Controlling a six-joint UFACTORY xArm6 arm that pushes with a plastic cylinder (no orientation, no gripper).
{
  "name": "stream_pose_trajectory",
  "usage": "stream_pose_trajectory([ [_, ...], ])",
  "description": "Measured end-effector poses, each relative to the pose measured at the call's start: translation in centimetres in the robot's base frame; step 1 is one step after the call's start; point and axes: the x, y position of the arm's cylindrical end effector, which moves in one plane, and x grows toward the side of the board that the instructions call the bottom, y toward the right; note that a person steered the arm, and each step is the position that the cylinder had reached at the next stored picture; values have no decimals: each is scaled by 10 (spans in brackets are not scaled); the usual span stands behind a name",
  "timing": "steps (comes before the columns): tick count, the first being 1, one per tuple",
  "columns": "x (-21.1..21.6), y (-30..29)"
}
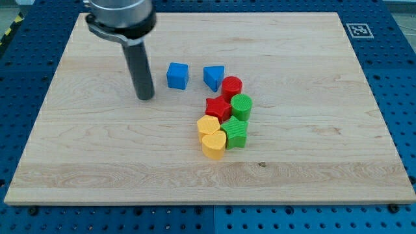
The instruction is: Separate yellow hexagon and the red star
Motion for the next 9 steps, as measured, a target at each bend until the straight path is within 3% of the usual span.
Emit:
stream_pose_trajectory([
  [2, -3, -30],
  [3, -5, -78],
  [6, 69, -170],
  [7, 89, -172],
  [9, 94, -72],
])
